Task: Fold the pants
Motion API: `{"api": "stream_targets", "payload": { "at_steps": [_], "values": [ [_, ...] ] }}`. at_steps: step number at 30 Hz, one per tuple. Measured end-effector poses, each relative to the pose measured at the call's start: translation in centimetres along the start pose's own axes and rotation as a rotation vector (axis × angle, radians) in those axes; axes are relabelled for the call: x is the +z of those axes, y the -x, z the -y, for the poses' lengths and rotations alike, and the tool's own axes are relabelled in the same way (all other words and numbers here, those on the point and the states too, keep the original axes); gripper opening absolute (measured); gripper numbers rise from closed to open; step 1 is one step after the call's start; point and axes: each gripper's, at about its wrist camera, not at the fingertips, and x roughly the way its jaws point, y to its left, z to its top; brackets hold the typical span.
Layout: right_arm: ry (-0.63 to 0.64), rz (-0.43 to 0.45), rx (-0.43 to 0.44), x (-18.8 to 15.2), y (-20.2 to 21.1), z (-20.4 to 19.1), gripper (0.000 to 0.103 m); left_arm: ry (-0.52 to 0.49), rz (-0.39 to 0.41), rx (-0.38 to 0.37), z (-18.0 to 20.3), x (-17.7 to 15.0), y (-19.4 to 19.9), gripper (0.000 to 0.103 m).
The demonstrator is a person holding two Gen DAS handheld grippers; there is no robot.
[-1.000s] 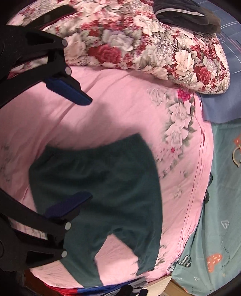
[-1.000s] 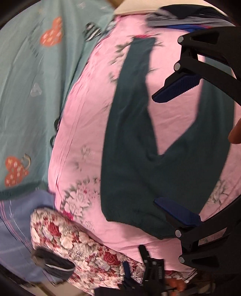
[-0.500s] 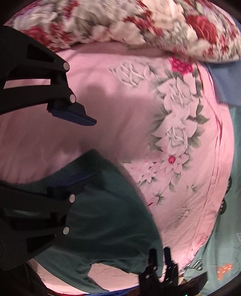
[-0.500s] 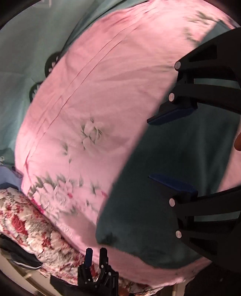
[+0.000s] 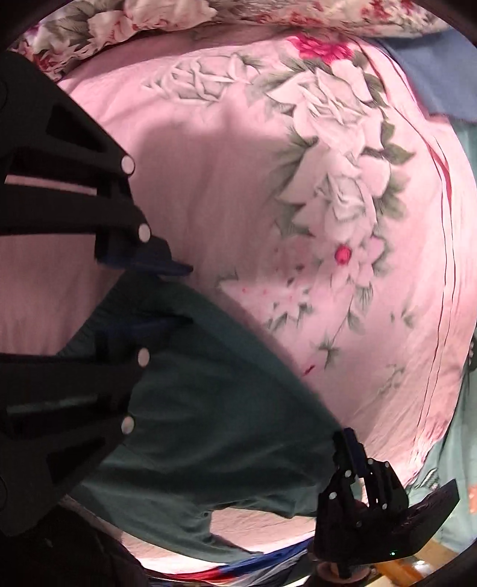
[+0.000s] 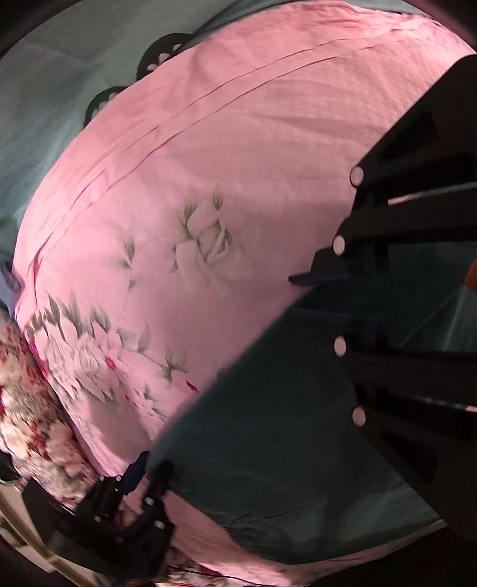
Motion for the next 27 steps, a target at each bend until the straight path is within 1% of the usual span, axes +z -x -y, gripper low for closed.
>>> {"api": "stream_targets", "payload": {
  "at_steps": [1, 2, 4, 6, 8, 10, 13, 15, 17, 19, 20, 22, 25, 27],
  "values": [
    [-0.012, -0.024, -0.006, -0.2, 0.2, -0.3, 0.002, -0.018, -0.001, 0.008, 0.4, 0.0, -0.1, 0.015],
    [-0.013, -0.026, -0.005, -0.3, 0.4, -0.5, 0.001, -0.024, 0.003, 0.011, 0.8, 0.0, 0.0, 0.013],
    [-0.018, -0.019, -0.009, -0.4, 1.2, -0.8, 0.001, -0.021, 0.016, 0.014, 1.2, 0.0, 0.4, 0.011],
    [-0.032, -0.005, -0.009, -0.6, 2.6, -1.1, 0.001, -0.01, 0.047, 0.02, 1.6, 0.1, 1.4, 0.01],
    [-0.057, 0.006, -0.006, -0.8, 4.7, -1.8, 0.001, -0.016, 0.075, 0.022, 2.4, 0.3, 2.8, 0.01],
    [-0.058, 0.034, -0.006, -1.3, 7.3, -3.5, 0.001, -0.04, 0.099, 0.027, 3.5, -0.2, 4.4, 0.01],
    [-0.042, 0.055, -0.006, -2.5, 10.9, -6.6, 0.001, -0.105, 0.135, 0.033, 5.4, -1.6, 7.3, 0.009],
    [-0.029, 0.054, 0.0, -3.9, 12.9, -9.3, 0.001, -0.146, 0.146, 0.032, 6.1, -3.7, 9.5, 0.008],
    [-0.021, 0.047, 0.017, -5.3, 14.2, -12.1, 0.001, -0.183, 0.15, 0.034, 7.7, -5.6, 10.7, 0.008],
    [-0.024, 0.035, 0.041, -6.8, 14.9, -14.5, 0.001, -0.205, 0.136, 0.026, 9.2, -7.8, 11.5, 0.008],
    [-0.026, 0.027, 0.053, -7.5, 15.1, -15.7, 0.001, -0.214, 0.127, 0.027, 9.7, -8.4, 11.5, 0.007],
    [-0.031, 0.007, 0.07, -9.2, 14.9, -18.4, 0.001, -0.223, 0.105, 0.019, 11.1, -10.8, 11.4, 0.006],
    [-0.072, -0.019, 0.121, -11.4, 13.5, -21.7, 0.001, -0.219, 0.079, 0.009, 12.1, -13.8, 10.8, 0.006],
    [-0.087, -0.033, 0.135, -12.4, 12.6, -23.3, 0.001, -0.209, 0.056, 0.017, 12.6, -15.6, 9.7, 0.006]
  ]
}}
